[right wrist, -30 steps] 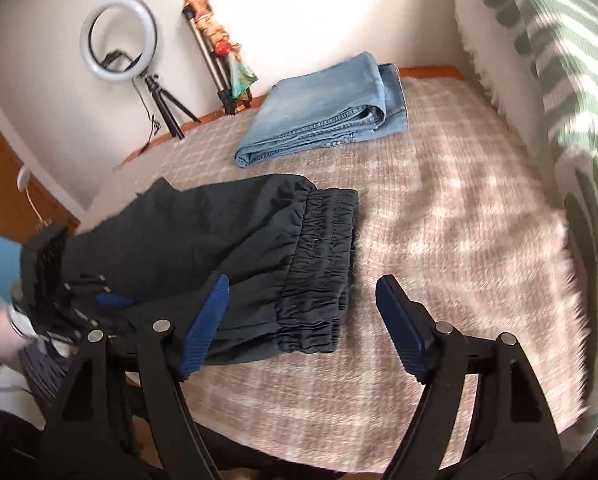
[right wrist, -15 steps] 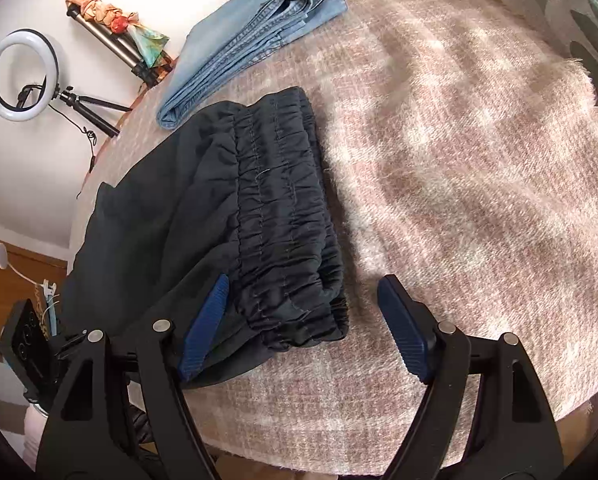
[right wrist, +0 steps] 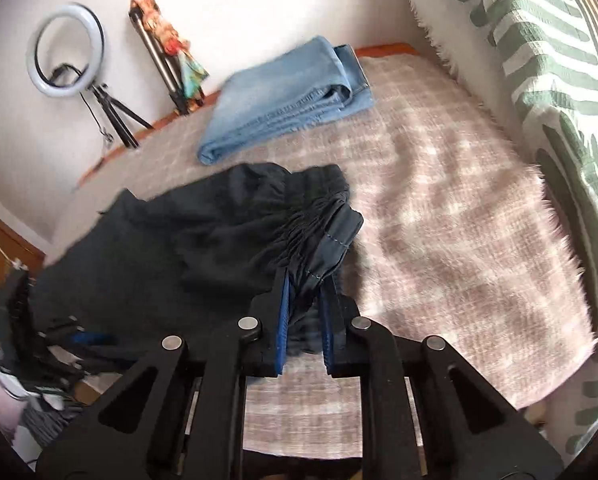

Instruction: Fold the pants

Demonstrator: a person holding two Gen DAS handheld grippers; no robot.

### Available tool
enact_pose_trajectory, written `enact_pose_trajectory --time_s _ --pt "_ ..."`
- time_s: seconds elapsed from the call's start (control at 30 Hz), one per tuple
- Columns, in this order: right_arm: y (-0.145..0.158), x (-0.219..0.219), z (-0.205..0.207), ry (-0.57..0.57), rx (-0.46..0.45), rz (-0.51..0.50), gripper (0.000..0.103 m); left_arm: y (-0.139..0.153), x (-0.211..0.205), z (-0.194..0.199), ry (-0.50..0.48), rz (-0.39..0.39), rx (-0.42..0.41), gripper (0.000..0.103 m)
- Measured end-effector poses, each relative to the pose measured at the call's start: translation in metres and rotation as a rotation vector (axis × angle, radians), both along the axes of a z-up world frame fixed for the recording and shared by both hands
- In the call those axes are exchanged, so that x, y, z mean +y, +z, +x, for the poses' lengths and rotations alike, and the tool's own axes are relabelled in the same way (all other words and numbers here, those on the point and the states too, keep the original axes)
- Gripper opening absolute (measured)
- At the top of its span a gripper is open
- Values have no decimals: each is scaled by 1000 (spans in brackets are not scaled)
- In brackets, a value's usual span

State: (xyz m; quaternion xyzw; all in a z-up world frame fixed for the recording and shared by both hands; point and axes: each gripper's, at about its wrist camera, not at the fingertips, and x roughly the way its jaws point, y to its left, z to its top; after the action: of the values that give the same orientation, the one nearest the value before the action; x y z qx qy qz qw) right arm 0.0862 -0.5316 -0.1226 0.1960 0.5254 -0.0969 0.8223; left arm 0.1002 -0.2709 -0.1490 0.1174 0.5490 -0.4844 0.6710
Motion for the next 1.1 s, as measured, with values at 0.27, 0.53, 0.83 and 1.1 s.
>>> enact_pose_trajectory --time_s 0.27,0.53,0.83,1.1 --pt "9 24 -13 67 24 -110 55 18 59 17 104 22 -41 45" --pt "50 76 -6 166 -84 -172 56 47 196 65 450 41 -92 45" --pt "33 154 25 309 -96 -100 57 77 381 98 835 52 -130 45" --pt "28 222 59 470 -111 -30 57 48 533 102 1169 86 -59 45"
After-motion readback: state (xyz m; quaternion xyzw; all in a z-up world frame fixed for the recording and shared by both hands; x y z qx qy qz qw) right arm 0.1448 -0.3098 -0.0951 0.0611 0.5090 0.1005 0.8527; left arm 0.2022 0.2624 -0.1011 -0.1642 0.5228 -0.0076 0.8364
